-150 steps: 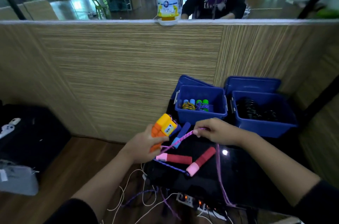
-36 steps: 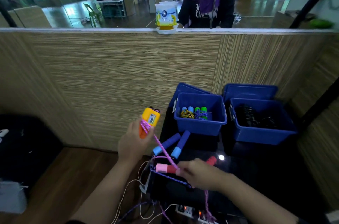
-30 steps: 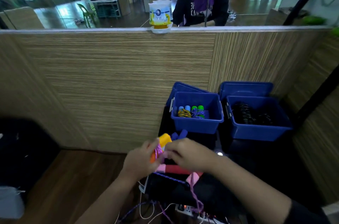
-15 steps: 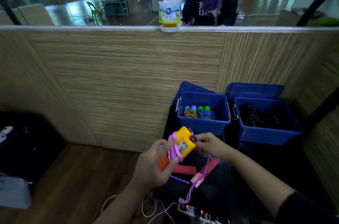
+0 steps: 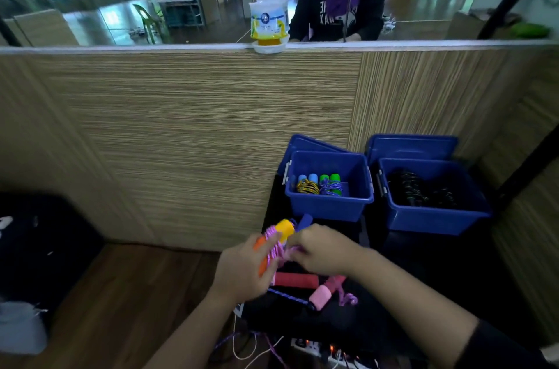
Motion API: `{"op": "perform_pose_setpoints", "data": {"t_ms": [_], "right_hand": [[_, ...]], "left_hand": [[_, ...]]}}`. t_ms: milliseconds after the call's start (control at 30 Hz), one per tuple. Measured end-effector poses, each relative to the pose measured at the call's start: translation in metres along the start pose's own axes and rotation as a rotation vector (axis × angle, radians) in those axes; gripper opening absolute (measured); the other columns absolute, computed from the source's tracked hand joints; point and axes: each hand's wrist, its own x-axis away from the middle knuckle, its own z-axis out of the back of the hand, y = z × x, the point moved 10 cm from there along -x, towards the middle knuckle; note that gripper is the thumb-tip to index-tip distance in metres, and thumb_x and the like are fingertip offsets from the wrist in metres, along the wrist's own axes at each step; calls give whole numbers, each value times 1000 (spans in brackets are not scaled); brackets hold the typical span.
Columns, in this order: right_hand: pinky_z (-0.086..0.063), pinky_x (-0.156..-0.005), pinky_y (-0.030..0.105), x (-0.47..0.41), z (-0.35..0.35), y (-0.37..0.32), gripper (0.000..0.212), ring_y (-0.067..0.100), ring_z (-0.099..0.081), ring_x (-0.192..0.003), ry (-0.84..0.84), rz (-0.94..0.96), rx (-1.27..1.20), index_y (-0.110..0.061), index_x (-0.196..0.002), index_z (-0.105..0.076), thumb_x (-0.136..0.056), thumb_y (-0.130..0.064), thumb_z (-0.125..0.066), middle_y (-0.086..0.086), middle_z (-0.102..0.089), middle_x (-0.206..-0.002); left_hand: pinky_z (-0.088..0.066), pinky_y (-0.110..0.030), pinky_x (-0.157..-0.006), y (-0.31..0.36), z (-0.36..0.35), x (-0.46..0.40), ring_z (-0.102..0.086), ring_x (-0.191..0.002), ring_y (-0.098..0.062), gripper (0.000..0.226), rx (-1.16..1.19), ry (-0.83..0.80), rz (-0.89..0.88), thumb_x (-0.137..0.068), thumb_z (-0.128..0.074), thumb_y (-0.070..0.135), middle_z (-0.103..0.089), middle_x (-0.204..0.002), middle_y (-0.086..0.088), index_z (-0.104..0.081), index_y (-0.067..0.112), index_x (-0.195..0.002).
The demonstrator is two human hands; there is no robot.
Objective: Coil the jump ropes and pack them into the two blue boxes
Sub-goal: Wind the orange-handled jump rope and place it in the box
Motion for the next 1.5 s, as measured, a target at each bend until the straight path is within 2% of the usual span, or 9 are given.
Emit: {"op": "perform_pose_setpoints", "data": {"t_ms": [200,400,600,867,1033,1200,1300,1433,1500], "right_hand": [[-39,-64,16,0,10,36,15,-2,-53,-68,-24,-37,-344,-19,-78,-69,-81,-34,-72,-19,-58,-63],[-46,-65,15,2,10,61,10,-1,-61,-70,-29,-129,-777,-11,-79,-74,-75,-19,-78,-8,-69,-72],[-46,-59,21,2,-17,92,17,7,-57,-59,120,-323,-1103,-7,-75,-69,-86,-20,-66,4,-63,-68],[-37,-42,24,10,-59,78,17,14,-42,-38,29,-448,-1318,-7,-84,-67,-91,-21,-59,9,-50,-64],[-57,-70,43,10,-57,63,9,19,-63,-62,107,-475,-842,-10,-84,-69,-89,-15,-63,10,-67,-66],[-49,-80,31,15,-19,55,23,16,-65,-86,288,-495,-226,-20,-86,-72,-81,-42,-66,-2,-73,-85],[-38,-74,28,11,-8,35,26,19,-63,-94,251,-387,111,-23,-94,-68,-86,-45,-59,-3,-70,-93],[-27,-52,24,10,4,13,38,10,-58,-48,271,-260,425,-26,-51,-61,-43,-53,-86,-7,-59,-51],[-30,-62,26,8,-1,15,24,15,-64,-72,221,-230,375,-24,-70,-66,-66,-45,-76,-5,-67,-75]], "left_hand": [[-53,-31,-61,49,12,9,-66,-80,-19,70,182,4,-280,-82,-57,45,-66,-114,-1,-33,19,-143],[-52,-28,-63,70,24,15,-65,-79,-20,64,222,31,-382,-83,-56,55,-61,-112,-6,-40,34,-141],[-52,-24,-60,47,32,2,-66,-78,-13,50,207,129,-240,-87,-50,65,-63,-108,1,-52,36,-128],[-50,-25,-64,-17,55,-5,-61,-81,-3,43,321,350,292,-84,-46,61,-60,-102,17,-48,43,-123],[-41,-24,-58,-29,48,-8,-63,-71,-14,51,203,337,446,-83,-36,69,-58,-93,11,-51,42,-123],[-44,-24,-47,-36,31,-8,-64,-60,-21,58,36,252,491,-82,-35,71,-59,-91,5,-56,37,-124],[-40,-23,-41,-28,18,-11,-61,-51,-20,54,-10,170,407,-82,-40,67,-59,-87,5,-59,35,-120],[-34,-20,-41,-22,10,-11,-60,-49,-17,51,-41,121,346,-81,-41,67,-60,-85,8,-62,36,-117],[-36,-21,-41,-19,4,-9,-61,-52,-15,52,-48,94,342,-81,-40,68,-60,-85,9,-61,37,-117]]}}
